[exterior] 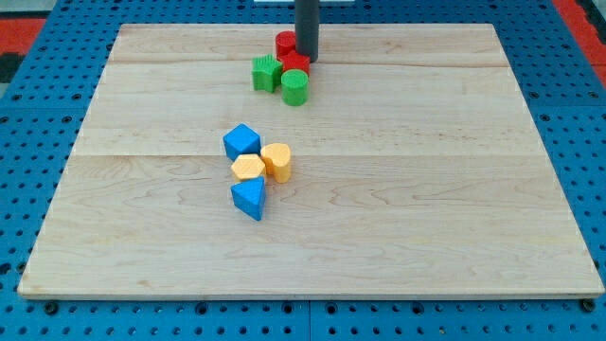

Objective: Separate the green star from a group of blocks

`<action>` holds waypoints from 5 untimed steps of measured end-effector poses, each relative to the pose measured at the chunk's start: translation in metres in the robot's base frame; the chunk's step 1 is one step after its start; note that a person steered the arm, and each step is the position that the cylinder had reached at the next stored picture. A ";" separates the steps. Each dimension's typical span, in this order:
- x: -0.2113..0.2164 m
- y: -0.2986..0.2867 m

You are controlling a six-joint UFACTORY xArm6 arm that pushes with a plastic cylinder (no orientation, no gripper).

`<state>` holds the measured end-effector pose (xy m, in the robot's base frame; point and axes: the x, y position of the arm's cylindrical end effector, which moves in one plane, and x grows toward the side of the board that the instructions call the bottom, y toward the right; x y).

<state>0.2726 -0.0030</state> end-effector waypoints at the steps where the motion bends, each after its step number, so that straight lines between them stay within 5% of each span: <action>1: 0.019 -0.028; 2: 0.027 -0.021; 5: 0.073 -0.128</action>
